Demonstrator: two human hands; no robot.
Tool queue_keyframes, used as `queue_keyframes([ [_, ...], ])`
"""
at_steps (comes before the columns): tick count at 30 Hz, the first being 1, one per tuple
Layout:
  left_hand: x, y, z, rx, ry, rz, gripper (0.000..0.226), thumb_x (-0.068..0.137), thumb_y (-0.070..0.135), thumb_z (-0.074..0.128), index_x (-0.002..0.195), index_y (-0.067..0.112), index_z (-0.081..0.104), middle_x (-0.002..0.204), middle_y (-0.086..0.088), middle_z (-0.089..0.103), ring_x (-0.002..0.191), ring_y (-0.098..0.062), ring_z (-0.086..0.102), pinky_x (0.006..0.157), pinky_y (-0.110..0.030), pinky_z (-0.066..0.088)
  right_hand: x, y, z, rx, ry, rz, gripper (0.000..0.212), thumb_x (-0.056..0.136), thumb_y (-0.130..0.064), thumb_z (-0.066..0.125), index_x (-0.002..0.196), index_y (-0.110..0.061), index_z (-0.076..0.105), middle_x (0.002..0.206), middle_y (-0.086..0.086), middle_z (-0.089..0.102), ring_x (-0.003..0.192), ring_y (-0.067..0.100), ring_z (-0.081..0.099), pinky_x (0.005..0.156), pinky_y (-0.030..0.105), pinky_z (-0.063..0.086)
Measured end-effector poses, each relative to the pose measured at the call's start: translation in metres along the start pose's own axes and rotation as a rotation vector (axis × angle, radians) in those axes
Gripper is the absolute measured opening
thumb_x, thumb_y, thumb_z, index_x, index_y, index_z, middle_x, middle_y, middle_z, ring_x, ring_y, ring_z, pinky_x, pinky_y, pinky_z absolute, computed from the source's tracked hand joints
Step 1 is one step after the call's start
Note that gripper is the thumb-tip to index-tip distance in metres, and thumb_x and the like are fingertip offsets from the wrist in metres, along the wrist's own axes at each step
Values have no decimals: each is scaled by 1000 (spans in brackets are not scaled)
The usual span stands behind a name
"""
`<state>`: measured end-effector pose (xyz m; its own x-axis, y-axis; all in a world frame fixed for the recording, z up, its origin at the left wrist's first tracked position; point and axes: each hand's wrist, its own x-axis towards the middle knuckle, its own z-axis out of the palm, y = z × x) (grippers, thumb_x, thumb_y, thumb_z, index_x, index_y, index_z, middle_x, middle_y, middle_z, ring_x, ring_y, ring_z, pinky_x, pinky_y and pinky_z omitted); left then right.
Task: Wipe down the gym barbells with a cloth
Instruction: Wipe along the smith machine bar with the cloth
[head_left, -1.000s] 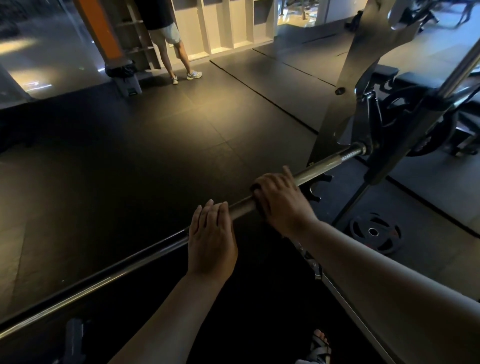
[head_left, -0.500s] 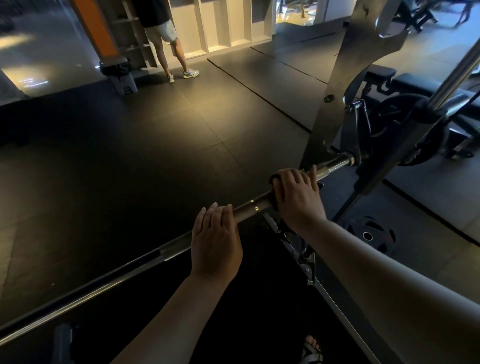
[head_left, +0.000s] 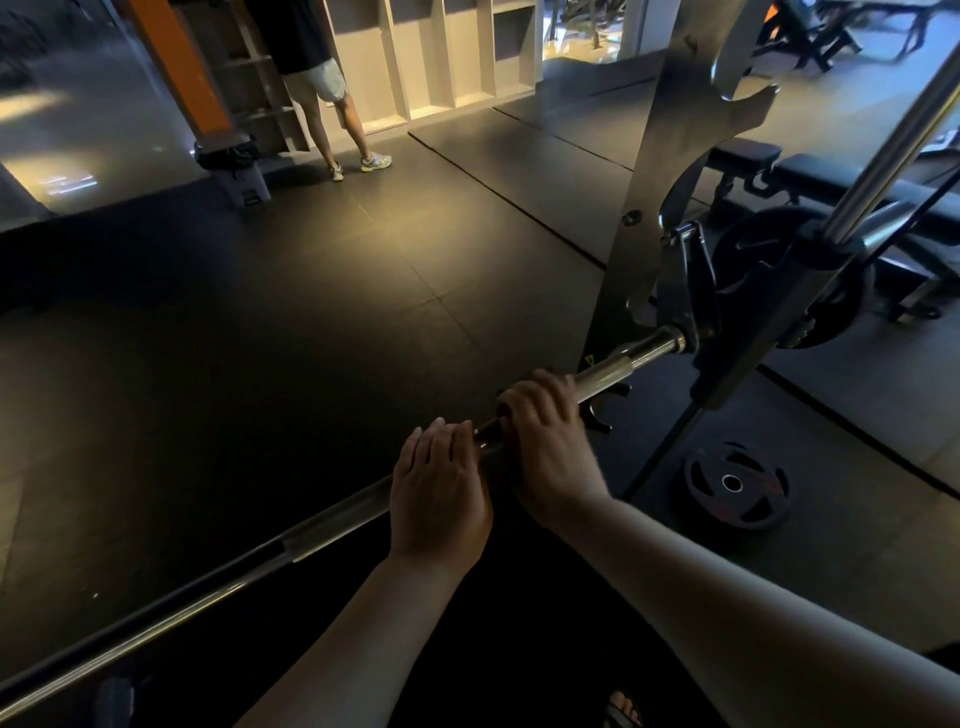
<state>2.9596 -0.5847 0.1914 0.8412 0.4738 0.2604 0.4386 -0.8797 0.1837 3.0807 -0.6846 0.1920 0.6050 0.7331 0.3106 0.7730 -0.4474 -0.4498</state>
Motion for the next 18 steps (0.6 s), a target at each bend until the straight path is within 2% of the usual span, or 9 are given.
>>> queue_keyframes([
  [2, 3, 2, 1, -3, -19, 4, 42, 94, 22, 61, 134, 10, 58, 134, -9, 63, 136, -25, 52, 119, -44, 35, -2, 7, -4, -55, -113, -186, 60, 97, -49, 34, 145, -18, 52, 148, 5, 50, 151, 29, 25, 126, 44, -2],
  [4, 5, 5, 2, 8, -21, 12, 42, 95, 19, 57, 135, 8, 58, 134, -11, 63, 136, -27, 52, 118, -44, 36, 9, 32, -15, -118, -133, -227, 56, 99, -49, 32, 143, -22, 53, 146, 2, 53, 147, 24, 34, 126, 41, -7],
  [6, 6, 7, 1, 3, -21, 8, 42, 97, 18, 53, 136, 6, 58, 134, -14, 64, 135, -28, 53, 116, -45, 39, 19, 57, -26, -92, -36, -77, 46, 104, -45, 30, 138, -25, 55, 143, -1, 54, 144, 20, 39, 127, 39, -6],
  [8, 7, 9, 1, 7, -13, 12, 42, 98, 19, 50, 136, 5, 58, 134, -14, 64, 135, -28, 54, 115, -45, 40, 23, 64, -29, 8, 66, 145, 41, 106, -41, 33, 136, -24, 55, 144, 0, 51, 146, 21, 33, 128, 45, 5],
  [10, 10, 12, 4, 13, -5, 10, 42, 96, 20, 52, 134, 4, 60, 131, -15, 66, 132, -29, 57, 114, -45, 42, 20, 47, -21, 30, 98, 220, 40, 105, -37, 38, 136, -19, 57, 145, 5, 51, 150, 26, 26, 126, 49, 15],
  [12, 14, 15, 8, 1, -11, 4, 43, 94, 23, 55, 133, 7, 60, 131, -14, 65, 133, -28, 56, 114, -44, 40, 10, 29, -9, 20, 28, 48, 47, 101, -40, 42, 137, -15, 57, 145, 7, 52, 151, 31, 25, 126, 52, 17],
  [15, 19, 21, 9, 15, -44, 20, 47, 94, 30, 48, 137, 11, 55, 137, -10, 62, 137, -26, 51, 117, -42, 37, 2, 35, -11, -39, -122, -223, 57, 97, -46, 41, 146, -18, 50, 148, 4, 50, 151, 29, 26, 127, 52, 9],
  [16, 20, 22, 8, 19, -45, 23, 47, 94, 28, 45, 136, 9, 56, 136, -12, 63, 136, -27, 52, 116, -43, 38, 7, 48, -17, -72, -119, -243, 54, 100, -46, 38, 145, -21, 50, 148, 3, 51, 150, 27, 30, 128, 49, 5],
  [18, 23, 25, 7, 23, -42, 29, 47, 96, 25, 43, 137, 7, 56, 135, -15, 63, 136, -28, 53, 115, -43, 38, 17, 72, -27, -70, -27, -127, 47, 104, -45, 32, 140, -25, 54, 144, 0, 53, 146, 23, 36, 128, 44, 1],
])
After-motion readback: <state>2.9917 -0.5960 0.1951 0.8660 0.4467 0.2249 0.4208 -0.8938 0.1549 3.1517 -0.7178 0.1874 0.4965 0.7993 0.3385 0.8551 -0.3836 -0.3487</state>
